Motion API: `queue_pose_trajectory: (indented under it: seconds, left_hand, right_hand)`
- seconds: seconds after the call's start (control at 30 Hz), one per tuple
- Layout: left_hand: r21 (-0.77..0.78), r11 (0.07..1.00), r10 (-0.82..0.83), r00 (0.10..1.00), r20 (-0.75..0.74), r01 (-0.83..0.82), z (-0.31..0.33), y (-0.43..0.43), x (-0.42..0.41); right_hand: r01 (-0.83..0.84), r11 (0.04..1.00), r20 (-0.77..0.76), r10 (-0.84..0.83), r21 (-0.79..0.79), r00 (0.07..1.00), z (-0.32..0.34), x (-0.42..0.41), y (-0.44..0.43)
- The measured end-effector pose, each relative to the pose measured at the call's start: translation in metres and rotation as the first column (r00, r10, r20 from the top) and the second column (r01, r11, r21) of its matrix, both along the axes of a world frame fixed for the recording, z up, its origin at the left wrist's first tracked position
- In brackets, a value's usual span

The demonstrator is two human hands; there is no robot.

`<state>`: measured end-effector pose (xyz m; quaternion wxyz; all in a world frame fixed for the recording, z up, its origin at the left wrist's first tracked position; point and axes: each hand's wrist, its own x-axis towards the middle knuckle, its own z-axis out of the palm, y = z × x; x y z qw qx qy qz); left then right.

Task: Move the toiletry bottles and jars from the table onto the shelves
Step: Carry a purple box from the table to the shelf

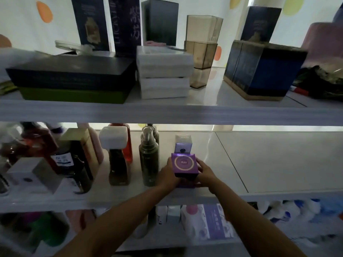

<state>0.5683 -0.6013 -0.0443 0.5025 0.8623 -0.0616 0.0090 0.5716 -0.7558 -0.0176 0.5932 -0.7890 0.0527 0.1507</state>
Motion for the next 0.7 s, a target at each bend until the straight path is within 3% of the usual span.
queue_pose_trajectory:
  seconds: [0.17,0.23,0.43,0.6,0.7]
  left_hand:
    - [0.045,0.999,-0.015,0.999,-0.046,0.017,0.006,-0.001,-0.003]
    - [0.103,0.994,-0.025,0.995,-0.094,0.035,0.005,-0.002,-0.012]
    - [0.250,0.968,0.050,0.991,-0.128,-0.016,-0.020,0.008,-0.057]
    - [0.507,0.862,0.065,0.992,-0.112,0.001,-0.037,0.011,-0.144]
    - [0.642,0.766,0.133,0.986,-0.100,-0.038,-0.047,0.022,-0.199]
  right_hand:
    - [-0.046,0.992,0.144,0.063,-0.121,0.988,-0.008,-0.007,0.002]
    - [-0.077,0.967,0.163,0.119,-0.243,0.979,-0.011,-0.016,0.001]
    - [-0.125,0.772,0.244,0.344,-0.623,0.907,-0.024,-0.068,-0.016]
    - [-0.136,0.630,0.219,0.452,-0.765,0.865,-0.047,-0.138,-0.030]
    - [-0.222,0.600,0.199,0.554,-0.769,0.809,-0.052,-0.175,-0.020]
